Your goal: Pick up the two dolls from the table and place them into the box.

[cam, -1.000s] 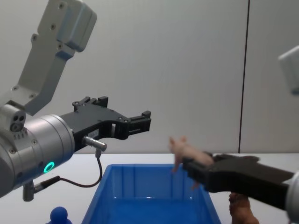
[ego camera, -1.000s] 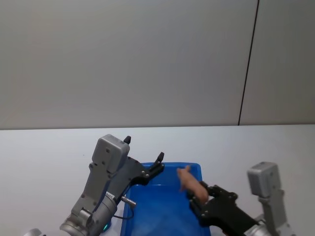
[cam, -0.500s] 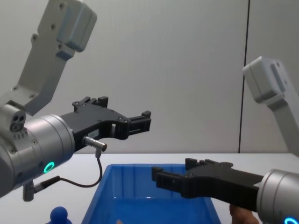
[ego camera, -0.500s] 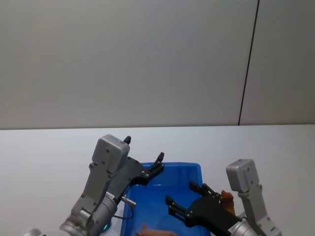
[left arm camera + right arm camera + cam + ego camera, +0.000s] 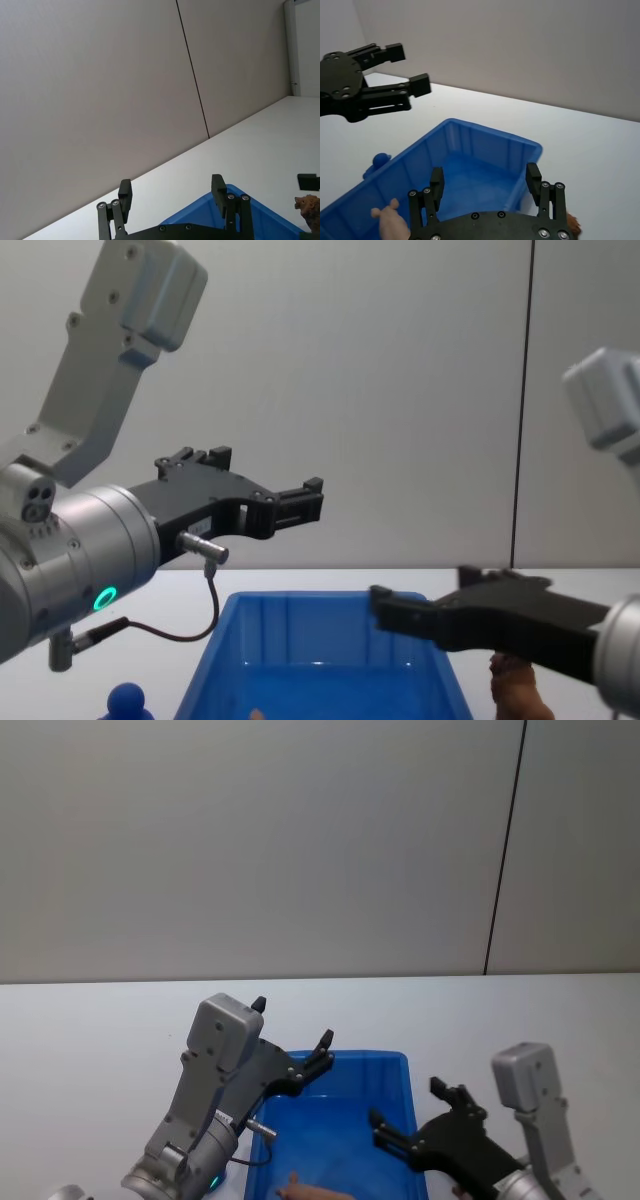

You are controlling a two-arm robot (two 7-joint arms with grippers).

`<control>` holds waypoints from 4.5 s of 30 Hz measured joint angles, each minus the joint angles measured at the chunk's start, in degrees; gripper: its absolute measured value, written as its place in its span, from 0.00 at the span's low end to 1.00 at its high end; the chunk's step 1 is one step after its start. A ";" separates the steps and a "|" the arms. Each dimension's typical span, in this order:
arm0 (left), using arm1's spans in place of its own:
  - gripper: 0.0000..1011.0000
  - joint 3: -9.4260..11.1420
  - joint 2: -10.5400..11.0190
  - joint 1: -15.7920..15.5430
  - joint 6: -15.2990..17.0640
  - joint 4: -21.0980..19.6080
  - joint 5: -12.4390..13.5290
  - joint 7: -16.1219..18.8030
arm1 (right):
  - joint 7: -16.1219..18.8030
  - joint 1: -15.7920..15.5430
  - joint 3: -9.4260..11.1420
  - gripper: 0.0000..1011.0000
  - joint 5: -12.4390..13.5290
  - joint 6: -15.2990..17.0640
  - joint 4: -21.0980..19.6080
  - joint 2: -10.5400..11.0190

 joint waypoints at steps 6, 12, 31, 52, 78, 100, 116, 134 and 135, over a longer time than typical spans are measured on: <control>0.99 0.00 0.00 0.00 0.00 0.00 0.00 0.00 | -3.57 -2.22 0.75 0.99 -0.01 0.06 -2.73 1.58; 0.99 0.00 0.00 0.00 0.00 0.00 0.00 0.00 | -6.48 -4.17 1.39 0.99 0.29 0.70 -4.56 2.87; 0.99 0.00 0.00 0.00 0.00 0.00 0.00 0.00 | -10.98 -7.05 1.87 0.99 0.88 2.38 -3.69 3.77; 0.99 0.00 0.00 0.00 0.00 0.00 0.00 0.00 | -10.64 -5.36 1.46 0.82 0.24 1.86 3.55 1.74; 0.99 0.00 0.00 0.00 0.00 0.00 0.00 0.00 | -10.49 -4.99 1.44 0.29 -1.25 -1.71 0.95 1.15; 0.99 0.00 0.00 0.00 0.00 0.00 0.00 0.00 | -0.89 -1.48 0.37 0.31 -1.35 -1.27 -2.50 -0.59; 0.99 0.00 0.00 0.00 0.00 0.00 0.00 0.00 | 0.26 0.17 -0.39 0.78 -1.54 0.63 -0.02 -2.02; 0.99 0.00 0.00 0.00 0.00 0.00 0.00 0.00 | -9.53 -4.33 1.60 0.99 -0.83 -2.44 -3.94 0.75; 0.99 0.00 0.00 0.00 0.00 0.00 0.00 0.00 | -9.97 -4.59 1.72 0.99 -0.68 -2.60 -4.13 0.92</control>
